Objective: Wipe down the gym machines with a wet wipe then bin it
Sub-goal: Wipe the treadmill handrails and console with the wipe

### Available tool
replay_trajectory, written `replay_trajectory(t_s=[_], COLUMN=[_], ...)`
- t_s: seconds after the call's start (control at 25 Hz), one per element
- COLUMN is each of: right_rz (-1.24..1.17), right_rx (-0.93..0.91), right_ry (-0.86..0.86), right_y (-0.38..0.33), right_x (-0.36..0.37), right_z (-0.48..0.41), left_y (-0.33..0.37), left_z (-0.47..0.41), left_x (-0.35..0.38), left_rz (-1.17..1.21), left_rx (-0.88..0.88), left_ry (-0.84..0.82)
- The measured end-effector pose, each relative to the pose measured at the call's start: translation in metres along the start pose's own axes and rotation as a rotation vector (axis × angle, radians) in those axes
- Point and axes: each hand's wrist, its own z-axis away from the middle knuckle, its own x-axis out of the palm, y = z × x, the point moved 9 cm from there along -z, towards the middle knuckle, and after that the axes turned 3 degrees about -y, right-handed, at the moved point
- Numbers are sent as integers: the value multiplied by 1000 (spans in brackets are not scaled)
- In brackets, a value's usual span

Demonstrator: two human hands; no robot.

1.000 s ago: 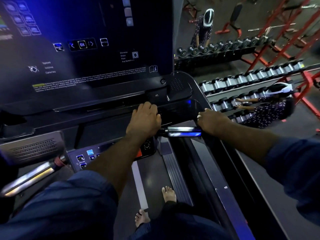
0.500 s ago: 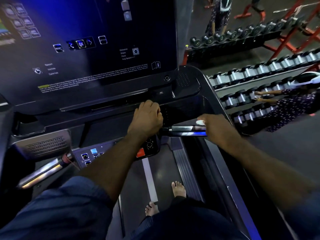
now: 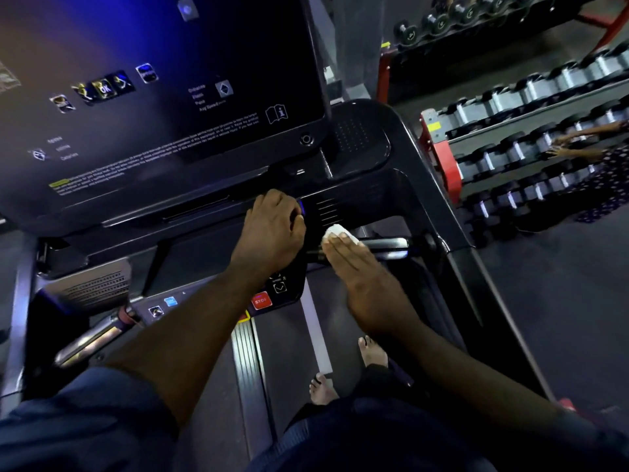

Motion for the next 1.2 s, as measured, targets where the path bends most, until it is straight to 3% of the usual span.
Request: replay_trajectory(t_s=[0.08,0.16,0.24,0.48,0.6,0.76,1.0,1.08,1.2], right_rz=[41,28,45,-96,-115,104,-215,-186,-5], right_rx=[54,265,356,45,169,446,192,257,431], right_ry=[37,54,39,-187,-264,-440,-513,-490,-603], right_y=[33,75,82,-22,27,91,-4,28,92], right_x=[-20,-39,-40,-9,-39,-75,-7,-20,-47], right_z=[22,43,42,-28,-15,-22,-87,-79,-49], left_y=[0,-1,-2,-2,-1,-2,-5,-5,-6], left_z=[0,-1,-2,-3,-2,-2,-3,-2,-2], left_x=[0,2,3,4,3,2,4,3,1], left_rz=[-10,-21,-22,-29,-17,8,12,26,51], left_rx=[6,4,-8,-10,-19,-18,4,-1,-22], left_ry=[-2,-11,-19,-7,-25,-32,-35,-39,-44])
